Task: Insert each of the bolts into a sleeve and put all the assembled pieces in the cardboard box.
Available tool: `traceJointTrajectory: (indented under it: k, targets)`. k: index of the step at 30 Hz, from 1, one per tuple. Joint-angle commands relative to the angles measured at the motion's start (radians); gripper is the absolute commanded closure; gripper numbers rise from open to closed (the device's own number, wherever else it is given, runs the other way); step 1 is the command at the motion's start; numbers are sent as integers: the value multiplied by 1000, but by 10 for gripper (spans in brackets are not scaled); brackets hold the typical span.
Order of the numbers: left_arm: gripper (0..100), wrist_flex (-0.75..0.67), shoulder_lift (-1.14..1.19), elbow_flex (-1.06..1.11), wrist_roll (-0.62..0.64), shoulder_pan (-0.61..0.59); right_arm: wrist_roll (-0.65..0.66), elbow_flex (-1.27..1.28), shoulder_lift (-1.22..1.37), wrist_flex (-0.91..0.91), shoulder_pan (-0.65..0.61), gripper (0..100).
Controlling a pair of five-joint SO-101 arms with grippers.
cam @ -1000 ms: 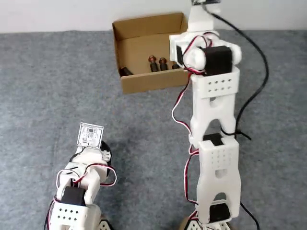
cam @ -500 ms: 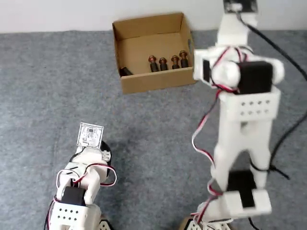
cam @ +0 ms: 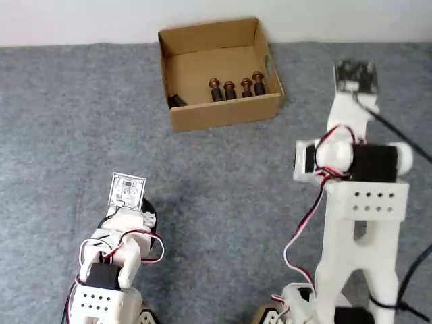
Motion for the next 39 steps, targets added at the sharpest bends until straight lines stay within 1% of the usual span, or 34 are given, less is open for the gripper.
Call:
traceJointTrajectory:
  k: [1,4,7,14,19,29,35,39]
  targets:
    - [995,5,-11,-5,-6,-6,-9,212,-124,-119,48,990]
    - [995,5,-11,-5,-6,-6,-8,413,-243,-268,84,990]
    - [995,5,-11,-5,-6,-6,-5,595,-378,-377,97,990]
    - [995,5,-11,-5,-6,-6,-2,962,-659,-573,96,990]
    - [995,5,-11,-5,-6,-6,-2,1189,-863,-665,96,990]
    - [995,5,-11,-5,-6,-6,0,1499,-1296,-670,91,990]
    - [995,5,-11,-5,-6,-6,0,1568,-1282,-670,90,990]
    - [995,5,-11,-5,-6,-6,-3,1570,-1285,-653,90,990]
